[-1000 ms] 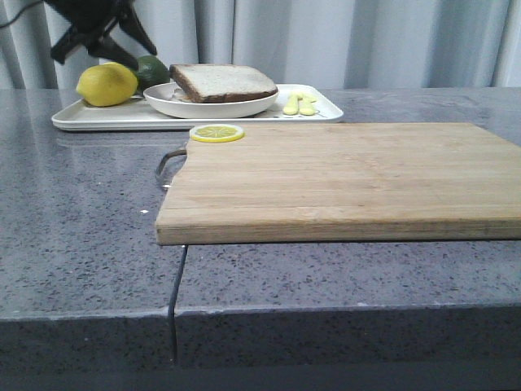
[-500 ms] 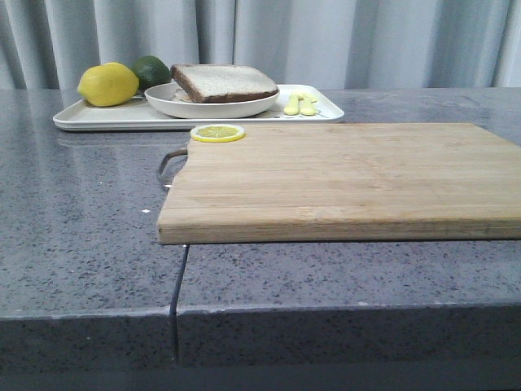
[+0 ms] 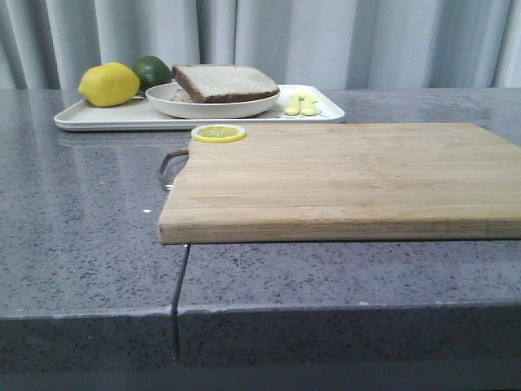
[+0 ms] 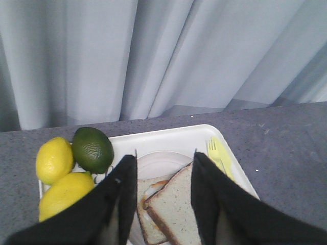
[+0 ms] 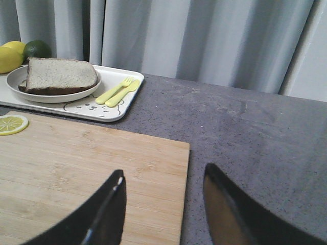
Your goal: Place bread and move sandwich to tray
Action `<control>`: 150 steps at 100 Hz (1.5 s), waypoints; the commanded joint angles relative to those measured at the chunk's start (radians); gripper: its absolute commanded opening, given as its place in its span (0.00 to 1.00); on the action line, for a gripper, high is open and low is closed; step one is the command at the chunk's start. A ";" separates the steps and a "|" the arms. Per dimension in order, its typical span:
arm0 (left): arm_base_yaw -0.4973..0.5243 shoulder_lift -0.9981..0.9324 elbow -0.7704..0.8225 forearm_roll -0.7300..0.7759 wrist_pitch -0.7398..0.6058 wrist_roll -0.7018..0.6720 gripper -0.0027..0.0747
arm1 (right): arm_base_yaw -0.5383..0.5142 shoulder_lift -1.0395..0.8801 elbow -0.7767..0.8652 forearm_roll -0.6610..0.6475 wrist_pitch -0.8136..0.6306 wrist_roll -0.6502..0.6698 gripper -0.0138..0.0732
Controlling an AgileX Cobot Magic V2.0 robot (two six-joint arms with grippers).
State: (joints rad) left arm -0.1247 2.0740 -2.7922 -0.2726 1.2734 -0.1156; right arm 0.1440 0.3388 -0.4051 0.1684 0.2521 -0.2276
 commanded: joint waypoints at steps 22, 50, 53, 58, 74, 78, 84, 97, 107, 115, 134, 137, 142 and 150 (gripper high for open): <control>-0.093 -0.312 0.385 0.180 0.009 0.056 0.33 | -0.004 0.008 -0.026 -0.010 -0.079 0.000 0.58; -0.190 -0.580 0.824 0.303 -0.123 0.097 0.33 | -0.004 0.008 -0.026 -0.010 -0.079 0.000 0.58; -0.203 -0.613 0.875 0.308 -0.161 0.097 0.33 | -0.004 0.008 -0.026 -0.010 -0.079 0.000 0.58; -0.222 -0.677 0.968 0.308 -0.238 0.093 0.33 | -0.004 0.008 -0.026 -0.010 -0.079 0.000 0.58; -0.281 -0.898 1.285 0.306 -0.504 0.068 0.33 | -0.004 0.008 -0.026 -0.010 -0.079 0.000 0.58; -0.289 -0.956 1.367 0.304 -0.574 0.068 0.33 | -0.004 0.008 -0.026 -0.010 -0.079 0.000 0.58; -0.296 -1.042 1.485 0.295 -0.655 0.064 0.33 | -0.004 0.008 -0.026 -0.010 -0.080 0.000 0.58; -0.298 -1.199 1.702 0.273 -0.811 0.064 0.33 | -0.004 0.008 -0.026 -0.010 -0.083 0.000 0.58; -0.298 -1.312 1.857 0.273 -0.912 0.064 0.33 | -0.004 0.008 -0.026 -0.010 -0.088 0.000 0.58; -0.298 -1.403 1.983 0.273 -0.993 0.064 0.33 | -0.004 0.008 -0.026 -0.010 -0.088 0.000 0.58; -0.298 -1.572 2.232 0.273 -1.182 0.064 0.33 | -0.004 0.008 -0.026 -0.010 -0.077 0.000 0.58; -0.298 -1.591 2.263 0.273 -1.199 0.064 0.33 | -0.004 0.008 -0.026 -0.010 -0.076 0.000 0.58; -0.298 -1.618 2.317 0.273 -1.223 0.064 0.33 | -0.004 0.008 -0.026 -0.010 -0.075 0.000 0.58; -0.298 -1.645 2.379 0.273 -1.252 0.064 0.33 | -0.004 0.008 -0.026 -0.010 -0.076 0.000 0.58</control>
State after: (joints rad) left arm -0.4136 0.4498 -0.4418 0.0088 0.1478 -0.0408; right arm 0.1440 0.3388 -0.4051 0.1662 0.2521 -0.2276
